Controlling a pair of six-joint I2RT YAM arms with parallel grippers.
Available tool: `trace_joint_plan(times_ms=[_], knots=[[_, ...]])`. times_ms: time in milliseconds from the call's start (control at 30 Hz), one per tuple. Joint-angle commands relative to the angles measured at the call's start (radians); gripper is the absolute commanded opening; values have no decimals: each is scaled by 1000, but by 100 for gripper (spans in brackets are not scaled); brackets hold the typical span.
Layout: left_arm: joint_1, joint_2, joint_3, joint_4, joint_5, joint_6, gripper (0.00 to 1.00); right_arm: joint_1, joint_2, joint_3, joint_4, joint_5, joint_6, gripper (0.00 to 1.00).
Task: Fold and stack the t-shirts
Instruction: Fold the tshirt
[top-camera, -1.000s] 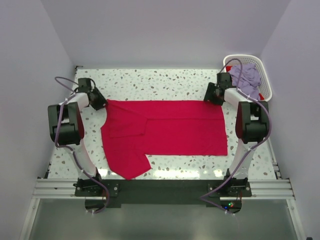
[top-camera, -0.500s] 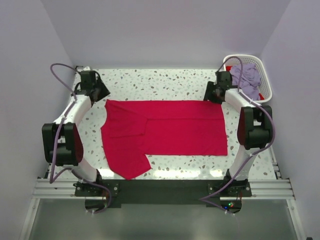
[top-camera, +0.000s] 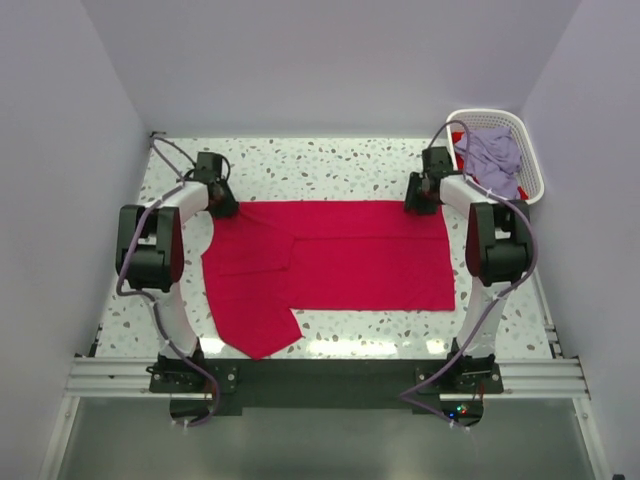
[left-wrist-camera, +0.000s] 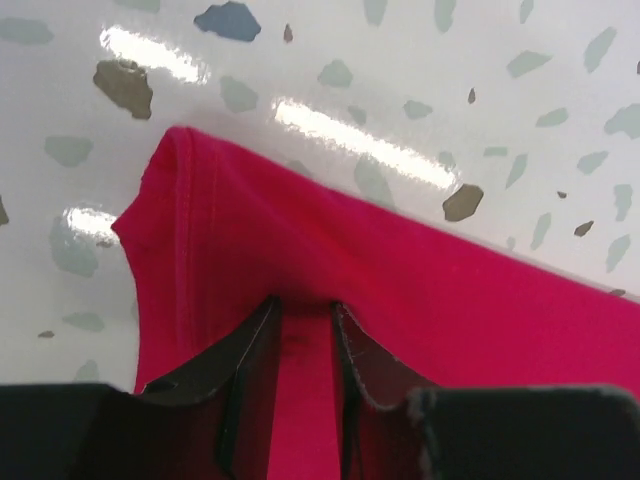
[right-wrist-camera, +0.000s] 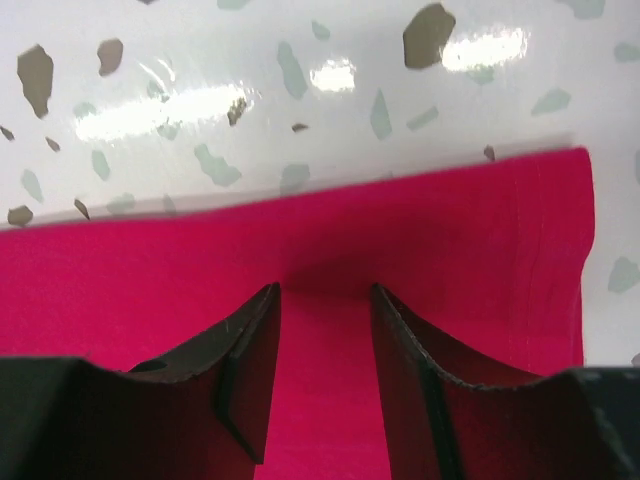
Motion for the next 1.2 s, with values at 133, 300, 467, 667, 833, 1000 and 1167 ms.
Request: trace_joint_plan(times_ms=[133, 300, 467, 667, 833, 1000, 1167], knots=[[14, 169, 199, -62, -28, 20, 32, 1, 155, 189, -46, 53, -11, 45], [28, 302, 406, -108, -22, 34, 38, -2, 316, 417, -106, 36, -16, 46], [46, 393, 578, -147, 6, 39, 49, -2, 416, 609, -160, 31, -39, 48], [79, 295, 620, -154, 5, 42, 78, -2, 318, 659, -146, -1, -48, 57], [80, 33, 442, -119, -23, 51, 87, -2, 61, 443, -146, -4, -19, 70], [82, -308, 48, -98, -15, 36, 85, -1, -171, 133, -152, -45, 27, 74], [80, -573, -304, -124, 11, 45, 79, 34, -374, -88, -175, -64, 32, 74]])
